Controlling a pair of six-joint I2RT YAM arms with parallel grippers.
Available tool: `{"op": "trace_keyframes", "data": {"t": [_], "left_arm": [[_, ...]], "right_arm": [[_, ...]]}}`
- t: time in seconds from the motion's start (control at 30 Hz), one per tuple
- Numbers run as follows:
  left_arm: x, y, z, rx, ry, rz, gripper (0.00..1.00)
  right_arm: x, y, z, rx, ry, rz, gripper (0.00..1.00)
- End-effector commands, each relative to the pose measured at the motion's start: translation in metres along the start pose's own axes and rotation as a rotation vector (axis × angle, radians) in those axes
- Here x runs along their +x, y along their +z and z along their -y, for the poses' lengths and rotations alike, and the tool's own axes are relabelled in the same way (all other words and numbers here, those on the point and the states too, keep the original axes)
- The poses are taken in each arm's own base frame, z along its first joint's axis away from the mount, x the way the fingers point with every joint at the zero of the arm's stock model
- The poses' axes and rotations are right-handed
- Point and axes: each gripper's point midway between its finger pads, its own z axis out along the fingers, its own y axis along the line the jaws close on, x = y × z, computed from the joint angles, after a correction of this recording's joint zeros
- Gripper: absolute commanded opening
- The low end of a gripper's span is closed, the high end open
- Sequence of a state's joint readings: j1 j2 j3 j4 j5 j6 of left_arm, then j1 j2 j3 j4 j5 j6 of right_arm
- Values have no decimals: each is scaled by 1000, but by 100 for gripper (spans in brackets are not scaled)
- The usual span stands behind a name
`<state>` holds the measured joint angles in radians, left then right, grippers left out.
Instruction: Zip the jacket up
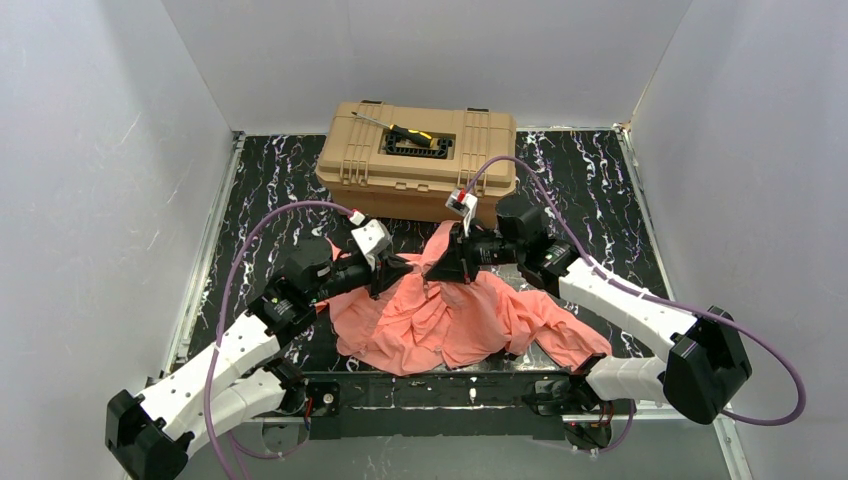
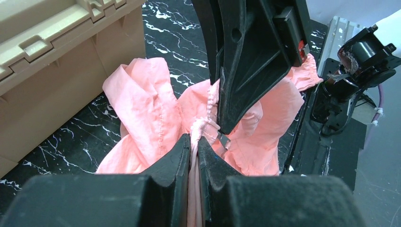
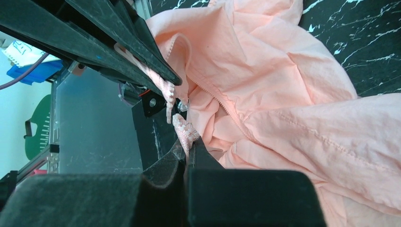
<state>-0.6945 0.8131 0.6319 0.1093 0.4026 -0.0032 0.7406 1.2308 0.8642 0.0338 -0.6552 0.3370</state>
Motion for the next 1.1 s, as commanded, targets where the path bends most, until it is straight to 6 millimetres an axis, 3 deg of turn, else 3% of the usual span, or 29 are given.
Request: {"op": "trace_keyframes", "data": {"t": [0.0, 1.07], "left_arm": [[-12, -2, 1, -8, 8, 49, 0], [-12, -4, 10, 55, 221, 60, 0]], "right_arm": [[-18, -3, -17, -42, -36, 22, 1], [-26, -2, -30, -88, -5, 13, 1]]}}
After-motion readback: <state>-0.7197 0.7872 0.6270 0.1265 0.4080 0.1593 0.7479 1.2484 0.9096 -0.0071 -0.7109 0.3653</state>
